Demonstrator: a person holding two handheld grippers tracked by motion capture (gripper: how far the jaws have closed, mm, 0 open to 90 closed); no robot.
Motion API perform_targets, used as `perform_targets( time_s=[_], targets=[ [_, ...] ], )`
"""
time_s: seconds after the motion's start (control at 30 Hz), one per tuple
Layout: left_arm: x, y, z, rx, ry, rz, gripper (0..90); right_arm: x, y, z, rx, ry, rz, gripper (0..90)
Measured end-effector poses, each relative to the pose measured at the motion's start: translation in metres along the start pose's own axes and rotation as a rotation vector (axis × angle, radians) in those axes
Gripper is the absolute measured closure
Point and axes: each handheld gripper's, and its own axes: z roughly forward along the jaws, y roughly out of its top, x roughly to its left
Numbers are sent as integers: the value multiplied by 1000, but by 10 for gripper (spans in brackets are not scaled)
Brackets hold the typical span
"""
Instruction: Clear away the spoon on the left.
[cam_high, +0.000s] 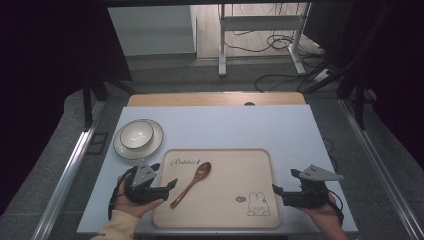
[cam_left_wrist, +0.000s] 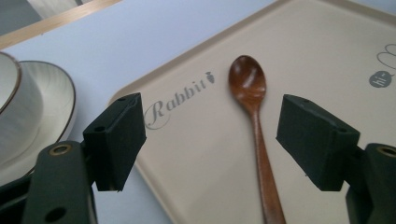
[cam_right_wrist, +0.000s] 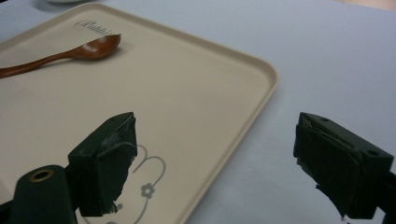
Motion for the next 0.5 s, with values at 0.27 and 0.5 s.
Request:
perform_targets(
  time_s=[0.27, 0.5],
  targets=[
    [15, -17, -20, -16, 58, -60, 242, -15, -6, -7, -7, -33, 15, 139],
    [15, -20, -26, -43, 79, -63, 244, -22, -10, -9, -7, -52, 14, 141]
  ],
)
